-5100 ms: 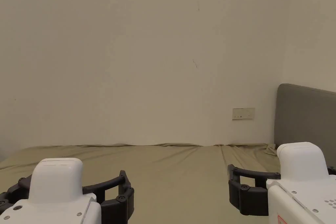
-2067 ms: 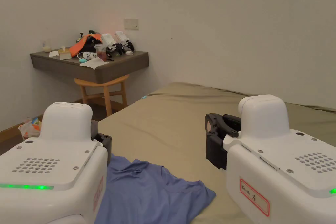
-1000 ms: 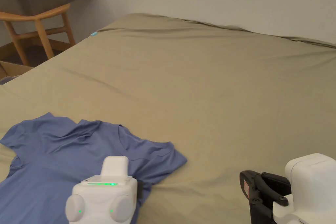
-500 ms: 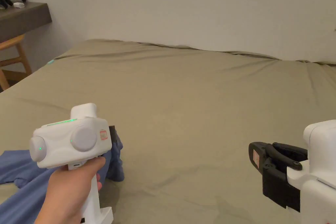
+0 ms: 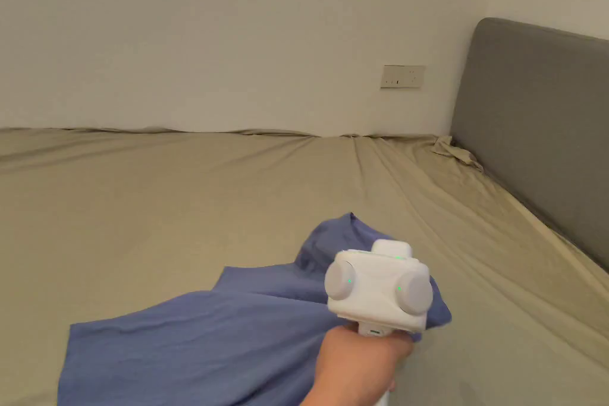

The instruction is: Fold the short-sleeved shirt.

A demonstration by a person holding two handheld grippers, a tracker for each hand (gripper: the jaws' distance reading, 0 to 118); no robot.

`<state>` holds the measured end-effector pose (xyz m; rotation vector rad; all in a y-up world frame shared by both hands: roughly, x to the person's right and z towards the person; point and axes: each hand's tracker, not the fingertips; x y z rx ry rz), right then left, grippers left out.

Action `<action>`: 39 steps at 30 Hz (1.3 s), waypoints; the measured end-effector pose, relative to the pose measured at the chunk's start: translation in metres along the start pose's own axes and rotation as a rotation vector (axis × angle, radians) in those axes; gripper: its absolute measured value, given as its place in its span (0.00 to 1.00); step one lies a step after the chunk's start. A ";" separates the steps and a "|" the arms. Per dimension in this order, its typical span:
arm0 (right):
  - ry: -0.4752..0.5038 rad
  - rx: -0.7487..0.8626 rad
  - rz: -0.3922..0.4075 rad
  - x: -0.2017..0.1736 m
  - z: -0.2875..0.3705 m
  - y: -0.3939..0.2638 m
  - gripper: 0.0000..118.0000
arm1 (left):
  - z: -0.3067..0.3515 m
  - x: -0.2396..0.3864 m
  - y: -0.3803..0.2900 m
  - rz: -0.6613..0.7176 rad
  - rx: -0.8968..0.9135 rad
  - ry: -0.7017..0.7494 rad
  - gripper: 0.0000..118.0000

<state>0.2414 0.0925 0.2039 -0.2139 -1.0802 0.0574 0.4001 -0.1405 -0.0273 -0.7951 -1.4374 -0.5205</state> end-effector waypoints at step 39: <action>0.296 -0.138 -0.134 -0.093 -0.095 -0.101 0.02 | 0.245 -0.208 -0.150 0.272 0.287 0.430 0.00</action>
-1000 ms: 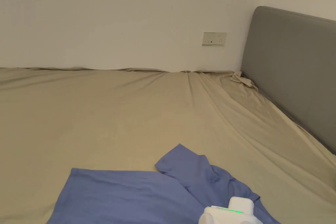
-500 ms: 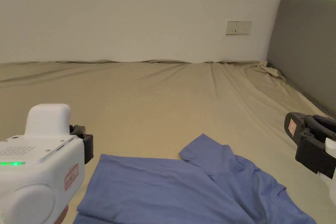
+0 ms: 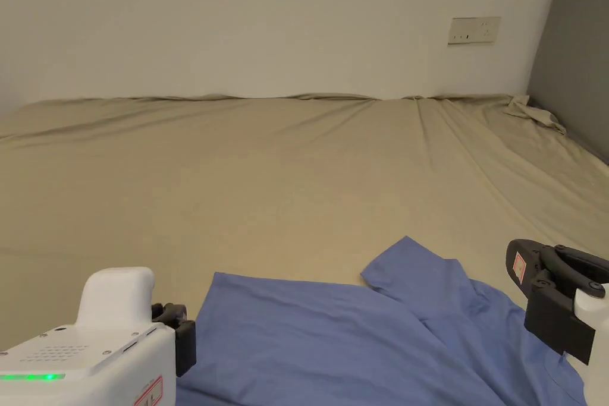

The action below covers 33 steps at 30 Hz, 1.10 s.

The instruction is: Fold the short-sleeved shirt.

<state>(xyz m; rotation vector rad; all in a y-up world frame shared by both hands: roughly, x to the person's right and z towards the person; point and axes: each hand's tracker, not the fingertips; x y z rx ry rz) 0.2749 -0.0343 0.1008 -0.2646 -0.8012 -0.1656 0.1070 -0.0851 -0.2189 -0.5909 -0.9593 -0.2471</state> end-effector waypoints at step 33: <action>-0.177 -0.292 -0.040 0.088 -0.060 -0.063 0.02 | -0.309 0.018 0.001 -0.002 -0.315 -0.061 0.00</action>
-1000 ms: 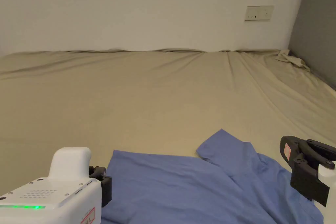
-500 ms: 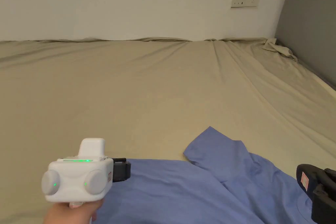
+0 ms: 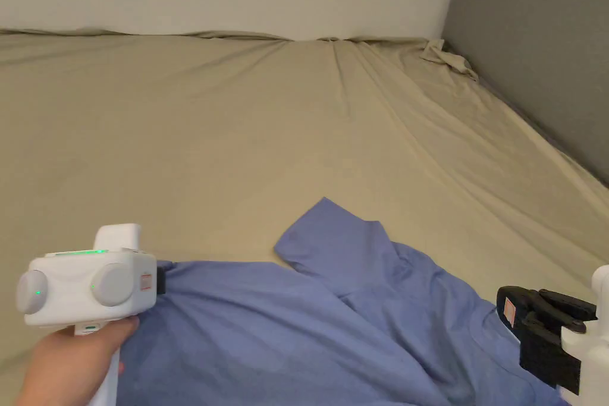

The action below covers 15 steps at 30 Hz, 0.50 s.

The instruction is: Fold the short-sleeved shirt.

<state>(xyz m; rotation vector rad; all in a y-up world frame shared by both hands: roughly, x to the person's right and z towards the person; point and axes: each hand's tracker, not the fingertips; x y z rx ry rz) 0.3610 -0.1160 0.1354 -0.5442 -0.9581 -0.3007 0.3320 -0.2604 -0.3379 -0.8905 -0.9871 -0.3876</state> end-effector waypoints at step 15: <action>0.012 -0.539 -0.584 0.102 -0.103 -0.110 0.74 | 0.147 -0.002 -0.014 0.054 0.180 -0.141 0.00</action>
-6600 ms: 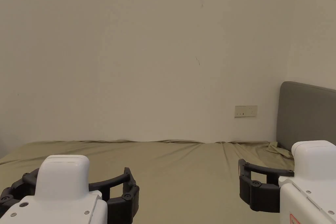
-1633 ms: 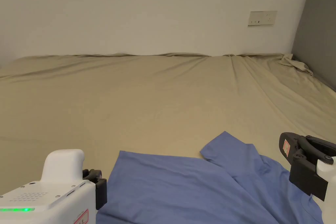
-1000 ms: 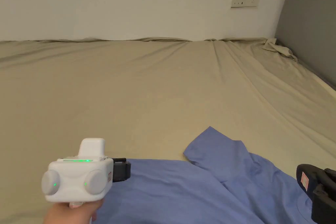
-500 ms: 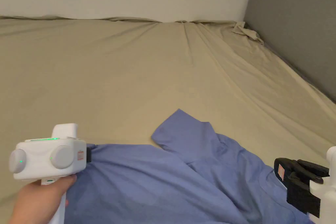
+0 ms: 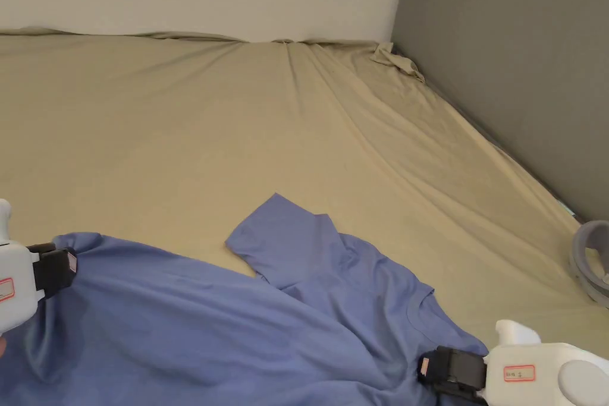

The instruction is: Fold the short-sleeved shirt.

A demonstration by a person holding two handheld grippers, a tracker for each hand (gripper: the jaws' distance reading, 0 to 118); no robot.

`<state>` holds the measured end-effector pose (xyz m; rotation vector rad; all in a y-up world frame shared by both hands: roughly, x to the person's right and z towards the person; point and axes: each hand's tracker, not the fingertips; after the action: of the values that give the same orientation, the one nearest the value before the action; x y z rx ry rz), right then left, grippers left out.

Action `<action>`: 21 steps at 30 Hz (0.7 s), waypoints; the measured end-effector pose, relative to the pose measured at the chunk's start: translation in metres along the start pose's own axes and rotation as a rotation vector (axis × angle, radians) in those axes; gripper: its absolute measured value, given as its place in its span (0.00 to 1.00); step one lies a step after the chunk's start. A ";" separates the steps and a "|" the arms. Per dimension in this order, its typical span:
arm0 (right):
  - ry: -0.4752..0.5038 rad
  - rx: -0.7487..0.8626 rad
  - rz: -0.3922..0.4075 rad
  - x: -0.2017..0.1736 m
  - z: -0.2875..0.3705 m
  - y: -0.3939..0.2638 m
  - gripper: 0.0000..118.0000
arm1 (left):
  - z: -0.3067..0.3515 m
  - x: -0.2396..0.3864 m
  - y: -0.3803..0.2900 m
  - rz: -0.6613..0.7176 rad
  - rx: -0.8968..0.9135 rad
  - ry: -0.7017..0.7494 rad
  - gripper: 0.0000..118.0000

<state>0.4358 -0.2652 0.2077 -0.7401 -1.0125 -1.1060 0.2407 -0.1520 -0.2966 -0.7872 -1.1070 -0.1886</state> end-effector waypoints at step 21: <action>-0.050 0.596 0.764 -0.241 0.206 0.143 0.15 | 0.174 -0.068 0.159 0.410 0.531 0.000 0.00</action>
<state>0.4869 0.0469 0.0634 -0.5788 -0.9116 -0.1082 0.1629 0.0596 -0.3933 -0.5158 -0.9126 0.4369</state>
